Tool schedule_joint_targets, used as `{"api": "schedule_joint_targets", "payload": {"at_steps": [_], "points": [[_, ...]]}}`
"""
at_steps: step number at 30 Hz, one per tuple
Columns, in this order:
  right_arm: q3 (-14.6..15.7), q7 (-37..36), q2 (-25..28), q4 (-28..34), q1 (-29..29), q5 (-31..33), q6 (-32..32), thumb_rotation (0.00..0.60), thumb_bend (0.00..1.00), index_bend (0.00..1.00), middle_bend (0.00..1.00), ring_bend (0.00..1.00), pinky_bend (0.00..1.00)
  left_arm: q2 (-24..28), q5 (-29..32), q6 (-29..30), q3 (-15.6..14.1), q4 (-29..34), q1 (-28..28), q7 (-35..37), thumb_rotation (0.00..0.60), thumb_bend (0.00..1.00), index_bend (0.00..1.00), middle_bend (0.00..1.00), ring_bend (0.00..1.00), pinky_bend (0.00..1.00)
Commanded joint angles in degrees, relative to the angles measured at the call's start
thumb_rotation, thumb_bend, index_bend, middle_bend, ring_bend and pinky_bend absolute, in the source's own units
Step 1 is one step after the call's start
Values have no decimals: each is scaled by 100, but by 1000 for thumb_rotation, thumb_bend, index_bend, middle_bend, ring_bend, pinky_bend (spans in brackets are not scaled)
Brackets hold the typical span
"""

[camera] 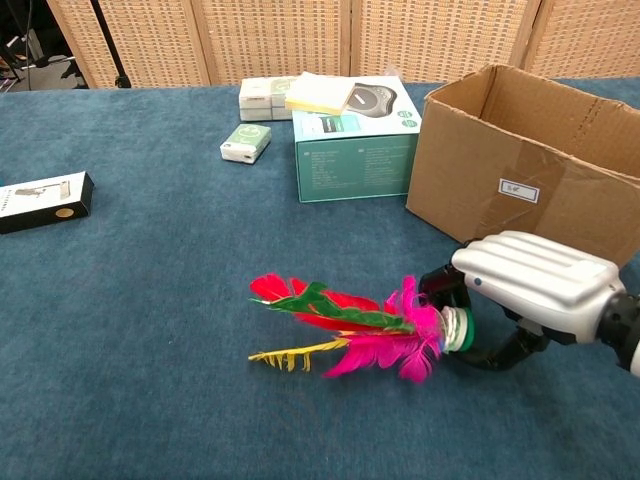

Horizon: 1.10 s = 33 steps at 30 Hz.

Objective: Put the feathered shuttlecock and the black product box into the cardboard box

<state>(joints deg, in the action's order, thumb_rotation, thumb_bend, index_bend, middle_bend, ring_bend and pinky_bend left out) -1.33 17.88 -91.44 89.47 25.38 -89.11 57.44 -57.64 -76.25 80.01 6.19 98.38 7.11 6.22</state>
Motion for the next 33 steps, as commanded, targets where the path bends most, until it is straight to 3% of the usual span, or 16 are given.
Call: {"api": "schedule_joint_targets", "payload": {"at_steps": [1,9,15,25,30,33], "points": [[23,-144,78,102,4,-119,141,600,481,545,559,502,223,-5,-12,5,-4,6,-1,-15,600,0,0,0,0,0],[-62,-474,670,981,49,-512,606,600,517,547,563,502,232,-8,-23,10,-6,13,-9,-10,600,0,0,0,0,0],[-444,-358,1454,1979,105,-767,1049,600,517,548,563,502,232,5,-36,12,-8,21,-16,8,600,0,0,0,0,0],[-1367,-633,2545,2847,210,125,1232,600,517,548,563,501,232,14,-21,-36,-16,31,-7,0,600,0,0,0,0,0],[-1775,-743,3060,2752,216,668,1309,600,520,548,563,502,232,10,-7,-45,-15,40,-6,-13,600,0,0,0,0,0],[-1824,-758,3252,2531,190,922,1265,600,534,548,563,502,232,12,0,-51,-12,46,-4,-15,600,0,0,0,0,0]]}}
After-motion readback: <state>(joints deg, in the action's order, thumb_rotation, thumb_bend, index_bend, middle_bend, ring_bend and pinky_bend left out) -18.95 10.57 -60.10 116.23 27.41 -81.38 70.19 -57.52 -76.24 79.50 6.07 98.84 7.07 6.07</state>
